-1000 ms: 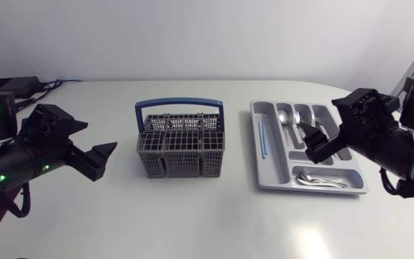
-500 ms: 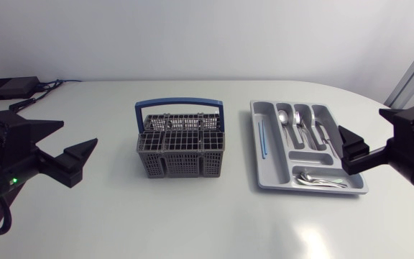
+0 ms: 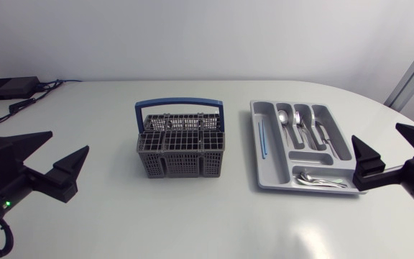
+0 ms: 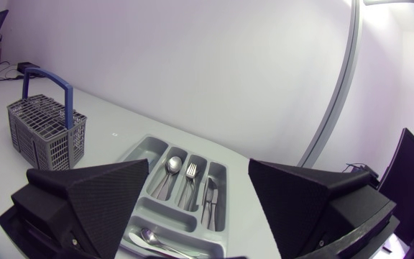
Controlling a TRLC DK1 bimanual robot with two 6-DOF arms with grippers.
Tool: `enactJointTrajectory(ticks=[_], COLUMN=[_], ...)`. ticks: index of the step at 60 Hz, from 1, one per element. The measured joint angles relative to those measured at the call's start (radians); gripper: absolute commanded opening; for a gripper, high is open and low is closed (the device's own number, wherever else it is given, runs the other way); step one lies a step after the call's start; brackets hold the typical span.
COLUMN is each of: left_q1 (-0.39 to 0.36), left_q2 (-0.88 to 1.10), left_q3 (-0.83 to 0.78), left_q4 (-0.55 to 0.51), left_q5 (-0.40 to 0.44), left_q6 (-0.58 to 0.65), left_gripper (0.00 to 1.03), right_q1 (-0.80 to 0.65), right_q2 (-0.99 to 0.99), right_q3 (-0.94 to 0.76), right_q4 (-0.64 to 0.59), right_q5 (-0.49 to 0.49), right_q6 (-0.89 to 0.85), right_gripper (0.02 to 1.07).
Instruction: Unload the cutlery basket into the drawer organizer.
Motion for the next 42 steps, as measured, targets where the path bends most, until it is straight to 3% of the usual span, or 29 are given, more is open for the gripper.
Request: enactJointTrajectory(ticks=[42], left_q1=[0.027], left_q2=[-0.363], left_q3=[-0.254], left_q4=[0.048], left_q5=[-0.151], left_q6=[-0.204], left_gripper=[0.99], right_q1=[0.045], right_q2=[-0.309], right_q3=[-0.247], right_q4=[0.015], right_q5=[0.038], right_q6=[0.269], right_gripper=[1.02])
